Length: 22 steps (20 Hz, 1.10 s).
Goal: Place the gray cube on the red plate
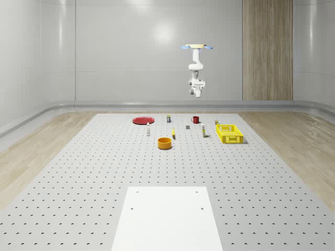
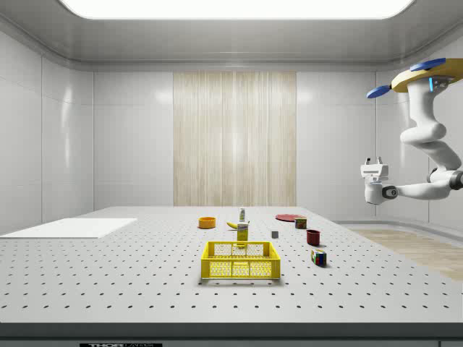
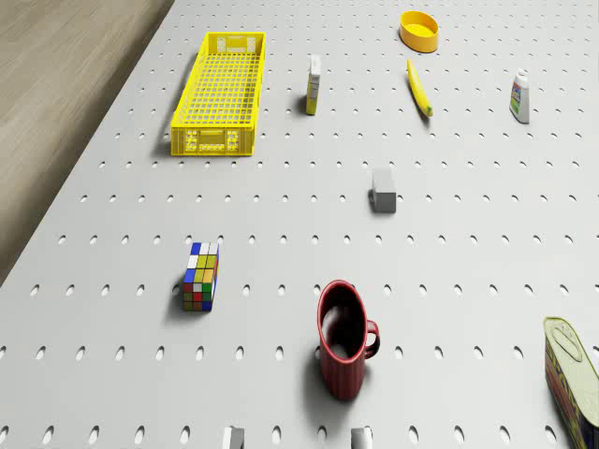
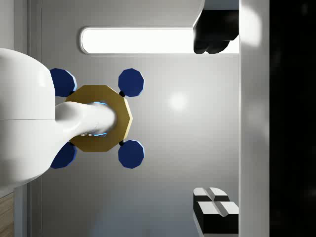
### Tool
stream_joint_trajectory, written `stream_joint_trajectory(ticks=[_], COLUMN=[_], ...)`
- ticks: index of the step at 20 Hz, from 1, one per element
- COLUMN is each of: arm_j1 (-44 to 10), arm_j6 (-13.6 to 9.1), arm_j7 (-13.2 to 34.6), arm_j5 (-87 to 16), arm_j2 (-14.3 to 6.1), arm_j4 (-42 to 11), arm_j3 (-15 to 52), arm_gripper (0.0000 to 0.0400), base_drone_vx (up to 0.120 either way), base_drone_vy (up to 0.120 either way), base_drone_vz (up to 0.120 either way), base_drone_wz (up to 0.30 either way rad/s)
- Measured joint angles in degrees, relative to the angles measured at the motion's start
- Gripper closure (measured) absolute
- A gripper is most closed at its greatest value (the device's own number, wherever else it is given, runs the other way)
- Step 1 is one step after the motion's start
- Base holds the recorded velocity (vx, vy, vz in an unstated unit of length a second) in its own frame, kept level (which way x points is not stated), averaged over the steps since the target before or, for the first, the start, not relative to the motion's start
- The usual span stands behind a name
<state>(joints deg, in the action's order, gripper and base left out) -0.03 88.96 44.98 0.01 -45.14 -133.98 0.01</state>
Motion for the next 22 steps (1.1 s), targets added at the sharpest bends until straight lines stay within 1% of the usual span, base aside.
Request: stream_joint_trajectory(ticks=[3, 6, 11, 14, 17, 19, 22], arm_j1=[-0.1, -0.2, -0.2, -0.3, -0.3, -0.3, -0.4], arm_j6=[-3.1, -5.6, -8.8, -10.0, -10.6, -10.8, -10.9], arm_j7=[-0.1, -0.1, -0.1, -0.1, -0.2, -0.2, -0.2], arm_j5=[0.0, 0.1, 0.1, 0.1, 0.1, 0.1, 0.1], arm_j2=[0.4, 1.4, 3.4, 4.2, 4.6, 4.8, 4.9], arm_j4=[3.6, 7.3, 12.7, 14.8, 16.0, 16.4, 16.8], arm_j3=[0.0, 0.1, 0.1, 0.2, 0.2, 0.2, 0.2], arm_gripper=[0.0, 0.0, 0.0, 0.0, 0.0, 0.0, 0.0], base_drone_vx=[0.0, 0.0, 0.0, 0.0, 0.0, 0.0, 0.12], base_drone_vy=[0.0, 0.0, 0.0, 0.0, 0.0, -0.1, -0.12], base_drone_vz=[0.0, 0.0, 0.0, 0.0, 0.0, 0.0, 0.0], base_drone_wz=[0.0, 0.0, 0.0, 0.0, 0.0, 0.0, 0.0])
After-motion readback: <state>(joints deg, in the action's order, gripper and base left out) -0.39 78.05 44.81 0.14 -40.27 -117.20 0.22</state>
